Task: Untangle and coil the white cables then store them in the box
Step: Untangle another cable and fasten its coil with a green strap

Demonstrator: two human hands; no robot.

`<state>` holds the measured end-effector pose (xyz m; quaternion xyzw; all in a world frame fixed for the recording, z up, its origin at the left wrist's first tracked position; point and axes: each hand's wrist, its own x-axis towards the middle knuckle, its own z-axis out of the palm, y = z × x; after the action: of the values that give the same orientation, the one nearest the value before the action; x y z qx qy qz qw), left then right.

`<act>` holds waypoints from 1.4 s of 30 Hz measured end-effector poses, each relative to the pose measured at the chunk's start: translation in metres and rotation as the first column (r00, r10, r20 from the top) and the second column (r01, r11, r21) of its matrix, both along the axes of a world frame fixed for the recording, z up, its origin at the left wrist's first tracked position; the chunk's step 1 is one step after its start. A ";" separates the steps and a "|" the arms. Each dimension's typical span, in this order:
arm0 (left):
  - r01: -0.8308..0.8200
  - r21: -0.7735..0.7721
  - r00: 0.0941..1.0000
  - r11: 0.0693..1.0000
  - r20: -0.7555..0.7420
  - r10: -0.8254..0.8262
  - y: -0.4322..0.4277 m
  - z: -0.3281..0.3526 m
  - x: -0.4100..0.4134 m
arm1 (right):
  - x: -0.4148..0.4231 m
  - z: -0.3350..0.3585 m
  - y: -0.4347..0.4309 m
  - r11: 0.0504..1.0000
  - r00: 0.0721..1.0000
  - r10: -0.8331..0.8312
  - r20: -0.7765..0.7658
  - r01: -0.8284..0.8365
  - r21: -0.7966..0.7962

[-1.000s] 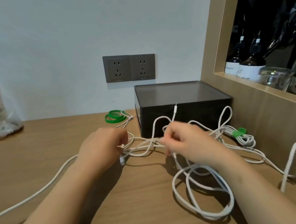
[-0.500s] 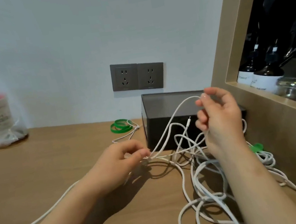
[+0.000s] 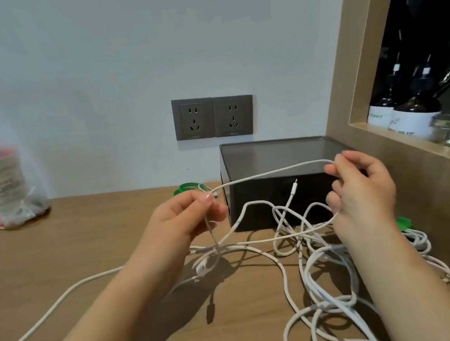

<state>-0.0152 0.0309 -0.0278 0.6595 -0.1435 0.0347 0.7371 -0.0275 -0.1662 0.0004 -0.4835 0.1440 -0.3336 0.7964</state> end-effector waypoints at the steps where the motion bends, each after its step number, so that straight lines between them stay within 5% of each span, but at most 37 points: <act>1: 0.037 -0.054 0.999 0.998 -0.028 -0.039 0.001 0.002 0.000 | 0.001 -0.001 -0.001 1.000 1.000 -0.018 -0.002 0.018 0.021; 4: 0.237 -0.033 0.968 0.971 -0.078 -0.239 0.008 0.003 0.000 | 0.001 -0.003 -0.005 0.995 0.997 -0.080 0.020 0.078 0.056; 7: 0.218 0.319 0.976 0.922 -0.086 -0.201 0.011 0.000 -0.002 | 0.000 -0.005 -0.014 0.968 0.980 -0.192 0.052 0.181 0.172; 9: -0.055 0.703 0.994 0.709 0.107 -0.029 0.011 -0.003 0.000 | -0.001 -0.007 -0.019 0.943 0.963 -0.263 0.059 0.244 0.226; 11: -0.337 0.841 0.933 0.423 0.357 0.035 0.011 -0.007 0.003 | -0.001 -0.007 -0.023 0.929 0.944 -0.322 0.076 0.300 0.215; 13: -0.447 0.774 0.888 0.449 0.444 0.118 0.016 -0.008 0.007 | -0.001 -0.007 -0.024 0.937 0.934 -0.349 0.073 0.346 0.058; 15: -0.392 0.639 0.915 0.661 0.343 0.211 0.020 -0.006 0.009 | 0.000 -0.008 -0.022 0.896 0.938 -0.346 0.019 0.337 -0.288; 16: -0.320 0.550 0.945 0.771 0.243 0.219 0.021 -0.005 0.009 | 0.002 -0.011 -0.020 0.803 0.931 -0.363 -0.045 0.287 -0.523; 18: -0.195 0.446 0.981 0.873 0.101 0.167 0.021 -0.004 0.007 | 0.003 -0.018 -0.011 0.443 0.864 -0.480 -0.151 0.090 -0.892; 20: -0.156 0.482 0.987 0.862 0.110 0.117 0.019 -0.006 0.005 | 0.004 -0.024 -0.002 0.188 0.861 -0.497 -0.107 -0.014 -0.982; 25: -0.190 0.685 0.966 0.703 0.259 0.009 0.010 -0.010 0.001 | 0.005 -0.025 0.025 -0.022 0.968 -0.101 0.230 0.229 -0.973; 28: -0.175 0.712 0.959 0.680 0.281 -0.047 0.009 -0.011 0.000 | 0.008 -0.029 0.033 -0.152 0.974 0.112 0.199 0.214 -0.965; 30: -0.200 0.691 0.955 0.695 0.295 -0.018 0.010 -0.011 0.001 | 0.008 -0.029 0.031 -0.008 0.981 0.150 0.125 0.128 -0.992; 32: -0.235 0.667 0.951 0.707 0.308 0.025 0.012 -0.011 0.003 | 0.006 -0.026 0.025 0.282 0.988 0.139 0.061 0.019 -0.959; 36: -0.247 0.698 0.951 0.673 0.307 0.031 0.018 -0.011 0.006 | 0.004 -0.014 0.005 0.876 0.984 0.060 -0.168 -0.132 -0.464; 39: -0.279 0.739 0.948 0.613 0.314 0.053 0.020 -0.011 0.006 | 0.005 -0.011 -0.007 0.986 0.959 0.018 -0.282 -0.063 -0.151; 42: -0.323 0.844 0.940 0.429 0.338 0.043 0.022 -0.013 0.006 | 0.007 -0.016 -0.012 0.999 0.946 0.019 -0.323 -0.006 0.041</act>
<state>-0.0093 0.0528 -0.0406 0.9470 -0.1642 0.1229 0.2471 -0.0204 -0.1780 -0.0153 -0.5167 0.2761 -0.2417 0.7735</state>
